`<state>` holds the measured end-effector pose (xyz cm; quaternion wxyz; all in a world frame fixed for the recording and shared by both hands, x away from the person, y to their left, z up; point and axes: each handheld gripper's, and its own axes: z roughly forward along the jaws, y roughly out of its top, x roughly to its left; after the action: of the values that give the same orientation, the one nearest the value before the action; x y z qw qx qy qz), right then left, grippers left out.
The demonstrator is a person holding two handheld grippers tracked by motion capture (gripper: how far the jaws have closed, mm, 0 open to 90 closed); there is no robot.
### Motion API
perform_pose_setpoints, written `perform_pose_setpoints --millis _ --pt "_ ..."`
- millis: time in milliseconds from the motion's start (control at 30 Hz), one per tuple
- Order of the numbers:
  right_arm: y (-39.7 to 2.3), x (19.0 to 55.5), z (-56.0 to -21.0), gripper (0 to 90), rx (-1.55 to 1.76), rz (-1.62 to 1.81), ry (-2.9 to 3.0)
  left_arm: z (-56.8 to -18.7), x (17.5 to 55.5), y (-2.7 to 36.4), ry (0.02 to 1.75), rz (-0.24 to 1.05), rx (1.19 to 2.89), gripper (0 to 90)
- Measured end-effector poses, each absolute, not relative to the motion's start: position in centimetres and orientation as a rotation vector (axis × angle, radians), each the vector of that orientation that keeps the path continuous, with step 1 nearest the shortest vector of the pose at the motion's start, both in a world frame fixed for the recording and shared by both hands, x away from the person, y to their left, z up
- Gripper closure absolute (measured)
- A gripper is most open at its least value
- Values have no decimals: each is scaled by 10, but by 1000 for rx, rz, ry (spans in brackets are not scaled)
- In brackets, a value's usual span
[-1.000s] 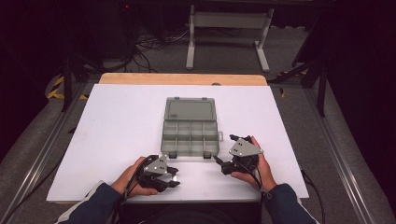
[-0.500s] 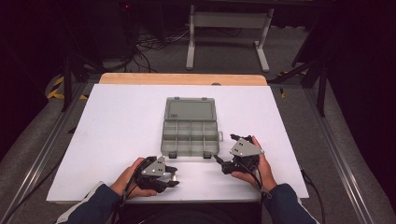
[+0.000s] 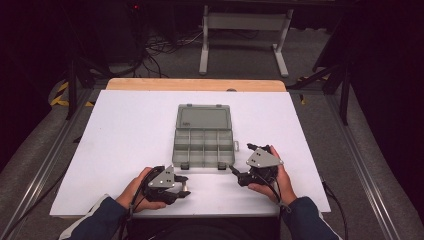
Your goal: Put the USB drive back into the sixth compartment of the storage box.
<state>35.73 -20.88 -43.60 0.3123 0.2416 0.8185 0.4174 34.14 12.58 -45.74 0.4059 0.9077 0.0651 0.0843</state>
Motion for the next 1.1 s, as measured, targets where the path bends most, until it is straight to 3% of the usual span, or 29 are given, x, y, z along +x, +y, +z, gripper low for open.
perform_pose_setpoints --millis 1100 --pt "-209 358 -436 93 641 1103 2153 -438 343 147 225 322 2189 531"
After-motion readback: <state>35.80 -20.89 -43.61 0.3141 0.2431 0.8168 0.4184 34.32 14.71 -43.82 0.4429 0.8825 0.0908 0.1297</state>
